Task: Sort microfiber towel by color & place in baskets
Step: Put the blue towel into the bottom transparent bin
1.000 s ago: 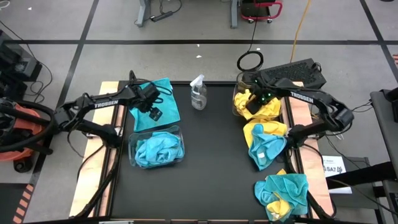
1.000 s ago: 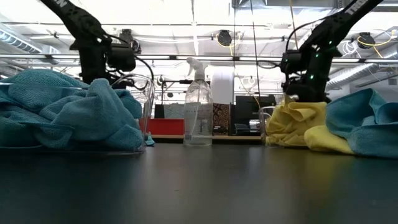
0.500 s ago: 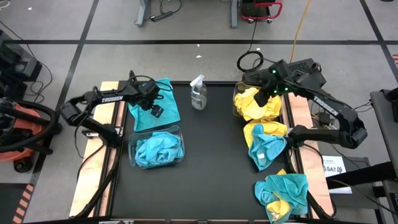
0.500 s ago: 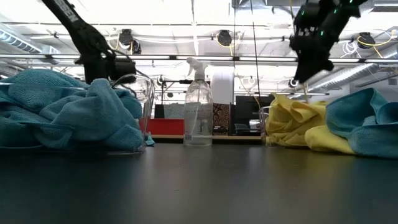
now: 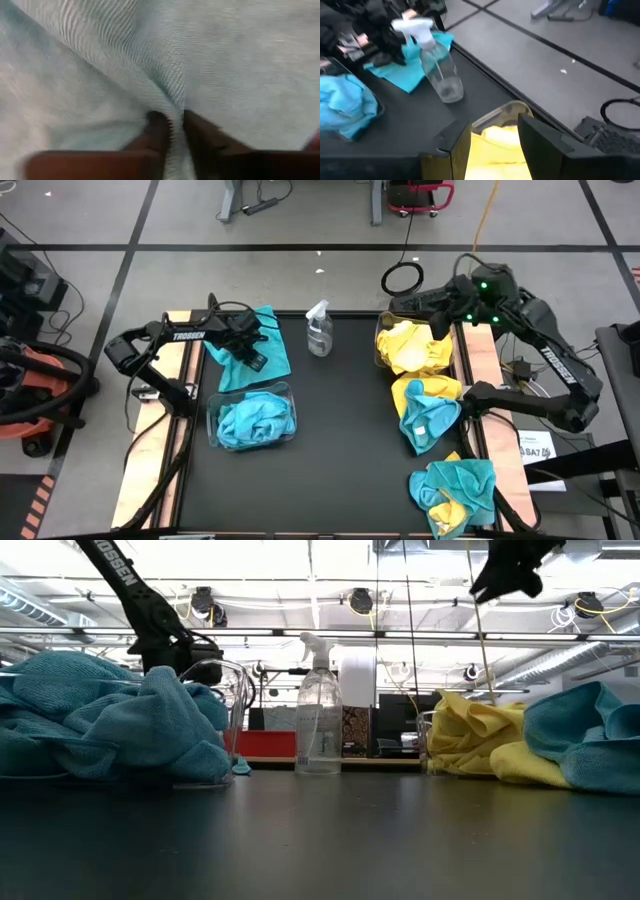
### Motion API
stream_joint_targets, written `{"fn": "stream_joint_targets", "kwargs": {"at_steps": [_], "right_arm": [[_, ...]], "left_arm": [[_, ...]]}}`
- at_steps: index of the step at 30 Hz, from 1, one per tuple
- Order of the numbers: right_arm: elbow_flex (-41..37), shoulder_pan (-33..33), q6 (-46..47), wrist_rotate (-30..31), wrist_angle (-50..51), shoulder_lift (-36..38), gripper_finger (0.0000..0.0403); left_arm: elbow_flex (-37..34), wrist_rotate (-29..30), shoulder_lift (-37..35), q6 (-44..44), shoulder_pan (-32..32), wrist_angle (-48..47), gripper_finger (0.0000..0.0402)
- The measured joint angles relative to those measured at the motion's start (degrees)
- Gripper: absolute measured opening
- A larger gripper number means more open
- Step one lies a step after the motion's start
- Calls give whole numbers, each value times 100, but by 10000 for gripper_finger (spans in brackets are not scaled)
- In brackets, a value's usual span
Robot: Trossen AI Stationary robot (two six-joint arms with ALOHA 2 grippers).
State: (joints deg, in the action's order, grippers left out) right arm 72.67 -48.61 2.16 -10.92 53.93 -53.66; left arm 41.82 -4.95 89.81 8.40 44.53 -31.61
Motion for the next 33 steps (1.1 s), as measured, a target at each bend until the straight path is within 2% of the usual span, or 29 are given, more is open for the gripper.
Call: {"fn": "stream_joint_targets", "kwargs": {"at_steps": [2,6,12,18,25,33], "right_arm": [[71,60,36,3,-5,44,155],[98,251,19,-247,-2,110,155],[98,627,-151,-745,-3,117,155],[98,1061,-335,-752,-253,117,161],[98,1540,-392,-752,-979,111,214],[98,2014,-308,-750,-1369,-64,293]], "left_arm": [[-2,-116,-25,-25,-2,6,18],[85,-173,-169,16,-48,-82,10],[484,-245,-831,75,-184,-473,4],[1129,-491,-1512,94,-503,-1018,2],[2082,-596,-1870,285,-1250,-1551,1],[2931,-579,-1864,493,-2159,-1421,1]]}}
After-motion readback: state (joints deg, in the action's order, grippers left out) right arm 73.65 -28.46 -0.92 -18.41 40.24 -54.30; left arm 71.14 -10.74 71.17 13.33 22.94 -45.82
